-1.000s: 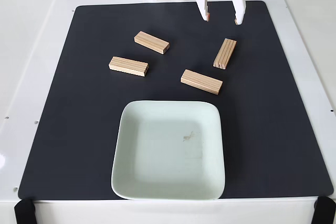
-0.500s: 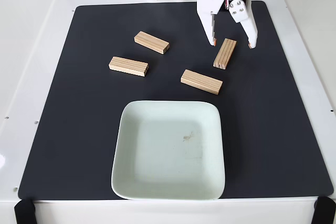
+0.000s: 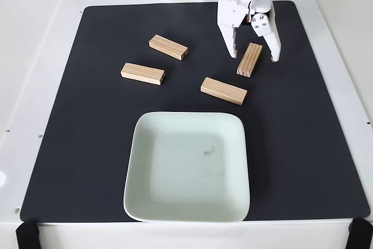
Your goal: Pick up the wooden block and place them on the plate.
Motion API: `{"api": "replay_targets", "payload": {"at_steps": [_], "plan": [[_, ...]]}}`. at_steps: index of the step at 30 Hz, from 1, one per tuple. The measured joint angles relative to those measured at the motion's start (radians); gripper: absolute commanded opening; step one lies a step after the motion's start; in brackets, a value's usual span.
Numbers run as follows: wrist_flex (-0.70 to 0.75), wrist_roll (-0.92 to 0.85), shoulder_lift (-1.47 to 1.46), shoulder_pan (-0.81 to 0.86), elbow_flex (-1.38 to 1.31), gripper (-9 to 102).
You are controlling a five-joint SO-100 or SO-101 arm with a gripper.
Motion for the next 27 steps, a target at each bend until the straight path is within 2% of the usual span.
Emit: {"api": "replay_targets", "payload": {"at_steps": [4, 18, 24, 27], "plan": [[-0.048, 0.0, 0.0, 0.0, 0.031, 36], [-0.055, 0.031, 0.002, -0.046, 0.046, 36], [-0.055, 0.031, 0.002, -0.046, 0.046, 23], [-0.055, 0.031, 0.002, -0.046, 0.046, 12]]}}
